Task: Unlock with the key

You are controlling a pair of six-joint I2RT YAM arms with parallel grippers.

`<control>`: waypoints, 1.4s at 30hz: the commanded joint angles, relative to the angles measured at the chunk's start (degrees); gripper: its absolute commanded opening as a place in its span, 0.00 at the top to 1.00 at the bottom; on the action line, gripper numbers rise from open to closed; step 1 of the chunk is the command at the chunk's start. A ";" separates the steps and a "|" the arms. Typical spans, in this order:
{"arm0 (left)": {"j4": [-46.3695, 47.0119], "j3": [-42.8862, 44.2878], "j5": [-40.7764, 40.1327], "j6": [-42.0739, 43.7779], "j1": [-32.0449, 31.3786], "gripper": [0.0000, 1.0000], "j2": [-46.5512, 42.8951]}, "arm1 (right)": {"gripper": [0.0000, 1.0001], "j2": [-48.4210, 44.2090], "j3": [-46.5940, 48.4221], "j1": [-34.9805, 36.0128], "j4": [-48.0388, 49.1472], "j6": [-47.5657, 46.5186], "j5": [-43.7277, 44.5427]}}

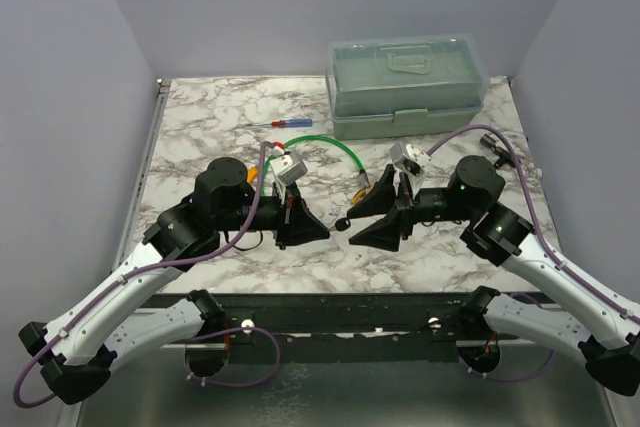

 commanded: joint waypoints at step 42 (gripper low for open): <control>4.12 -0.36 7.12 4.51 0.13 1.00 1.65 | 0.81 4.64 0.84 -0.32 2.61 1.65 -7.87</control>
